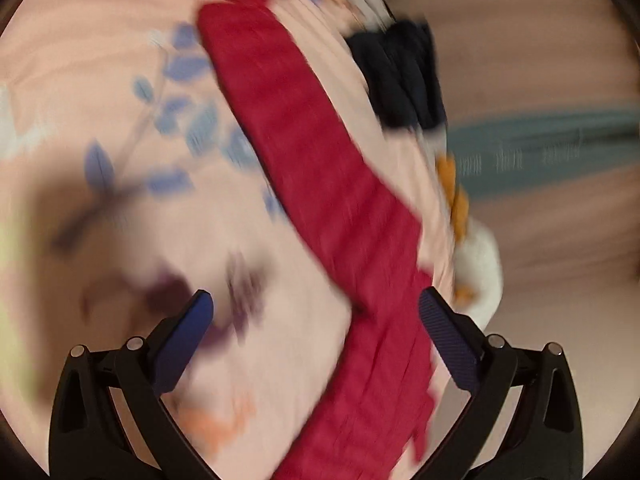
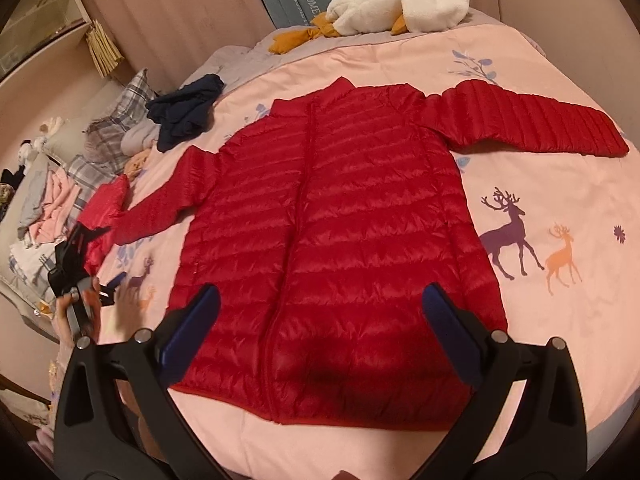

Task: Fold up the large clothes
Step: 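Grasp the sleeve cuff with the left tool and fold it across the jacket body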

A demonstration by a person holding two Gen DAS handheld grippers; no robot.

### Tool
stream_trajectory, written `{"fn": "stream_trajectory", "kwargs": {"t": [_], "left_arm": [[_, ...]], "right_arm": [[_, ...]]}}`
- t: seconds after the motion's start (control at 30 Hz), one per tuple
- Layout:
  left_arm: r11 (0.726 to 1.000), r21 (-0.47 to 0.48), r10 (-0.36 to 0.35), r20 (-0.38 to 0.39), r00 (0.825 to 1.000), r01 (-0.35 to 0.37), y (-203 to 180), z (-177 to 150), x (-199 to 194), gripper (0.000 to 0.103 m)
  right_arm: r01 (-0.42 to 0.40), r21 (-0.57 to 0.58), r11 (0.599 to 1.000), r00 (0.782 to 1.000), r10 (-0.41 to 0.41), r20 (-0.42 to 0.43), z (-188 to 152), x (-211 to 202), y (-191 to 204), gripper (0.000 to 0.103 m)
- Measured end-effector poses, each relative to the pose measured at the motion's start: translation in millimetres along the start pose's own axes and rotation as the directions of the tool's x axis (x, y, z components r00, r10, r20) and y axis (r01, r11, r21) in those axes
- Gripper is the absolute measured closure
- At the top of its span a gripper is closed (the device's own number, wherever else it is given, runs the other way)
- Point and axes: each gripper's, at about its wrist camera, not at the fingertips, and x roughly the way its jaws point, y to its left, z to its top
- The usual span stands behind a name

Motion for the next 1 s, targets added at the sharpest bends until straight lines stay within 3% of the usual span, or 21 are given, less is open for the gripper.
{"fn": "stream_trajectory", "kwargs": {"t": [0.2,0.33,0.63,0.73,0.77,0.83,1.0], "left_arm": [[0.978,-0.092,-0.187,0.009,0.982,0.187,10,59,28,0.001],[0.97,-0.111,-0.214,0.021,0.977,0.215,14,82,51,0.001],[0.972,-0.105,-0.2,0.088,0.976,0.209,8,117,81,0.001],[0.978,-0.118,-0.153,0.133,0.979,0.169,7,122,84,0.001],[0.982,-0.128,-0.12,0.148,0.982,0.14,5,121,84,0.006],[0.984,-0.167,-0.038,0.105,0.994,0.055,5,114,86,0.017],[0.966,-0.251,-0.055,0.055,0.997,0.067,17,119,84,0.016]], "right_arm": [[0.032,0.021,0.999,0.998,-0.031,-0.053,9,32,-2,0.002],[0.046,0.04,0.998,0.998,-0.044,-0.038,21,42,-1,0.002],[0.023,0.078,0.997,1.0,-0.023,-0.01,42,59,-1,0.002],[0.039,0.084,0.996,0.999,-0.037,-0.027,43,66,-3,0.002],[0.042,0.088,0.995,0.999,-0.04,-0.031,42,67,-4,0.002],[0.053,0.095,0.994,0.998,-0.05,-0.035,43,68,-8,0.002],[0.083,0.108,0.991,0.997,-0.082,-0.011,50,65,-19,0.002]]}}
